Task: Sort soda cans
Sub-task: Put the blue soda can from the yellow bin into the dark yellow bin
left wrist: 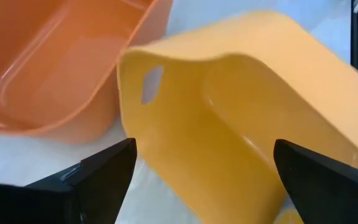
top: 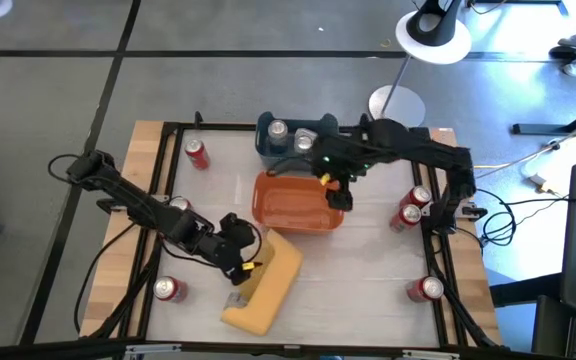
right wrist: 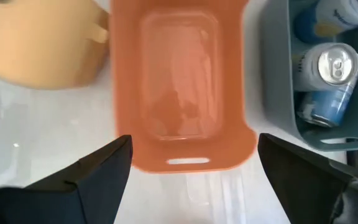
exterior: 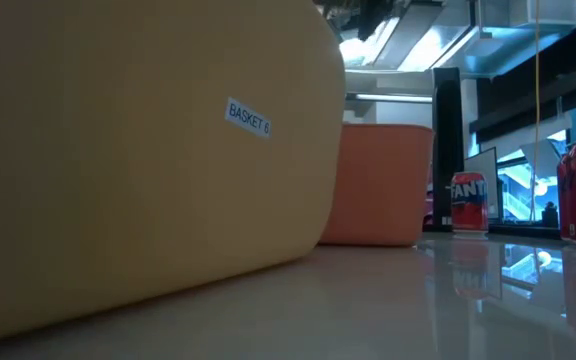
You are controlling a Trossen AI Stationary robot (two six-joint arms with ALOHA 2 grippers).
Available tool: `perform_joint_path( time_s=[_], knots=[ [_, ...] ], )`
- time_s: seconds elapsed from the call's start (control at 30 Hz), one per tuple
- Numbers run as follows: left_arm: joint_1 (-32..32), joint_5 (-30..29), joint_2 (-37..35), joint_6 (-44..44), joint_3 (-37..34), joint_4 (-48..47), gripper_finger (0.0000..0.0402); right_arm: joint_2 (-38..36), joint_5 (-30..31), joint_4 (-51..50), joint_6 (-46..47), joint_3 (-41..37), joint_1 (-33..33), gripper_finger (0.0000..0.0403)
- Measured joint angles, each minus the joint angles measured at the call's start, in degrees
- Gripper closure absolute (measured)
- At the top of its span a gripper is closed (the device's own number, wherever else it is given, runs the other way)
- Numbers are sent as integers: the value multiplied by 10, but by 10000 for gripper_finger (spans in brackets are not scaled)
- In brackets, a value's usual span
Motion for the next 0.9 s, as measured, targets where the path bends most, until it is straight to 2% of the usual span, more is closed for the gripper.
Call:
perform_joint_path(
  time_s=[0.17,0.27,0.4,0.5,0.67,0.8,0.9],
  knots=[
    [-13,0,4,40,0,3,34,-15,70,0,77,-1,66,56],
    [-20,0,5,67,0,1,34,-21,104,1,129,-28,109,56],
    [-29,0,5,111,0,3,34,-28,124,14,222,-101,163,56],
    [-36,0,5,146,0,4,34,-45,139,67,301,-185,207,56],
    [-39,1,6,192,0,16,34,-84,159,240,410,-334,277,56],
    [-39,3,6,221,0,26,34,-97,202,467,433,-417,316,56],
    [-39,3,6,231,0,47,34,-88,208,651,422,-472,327,56]
  ],
)
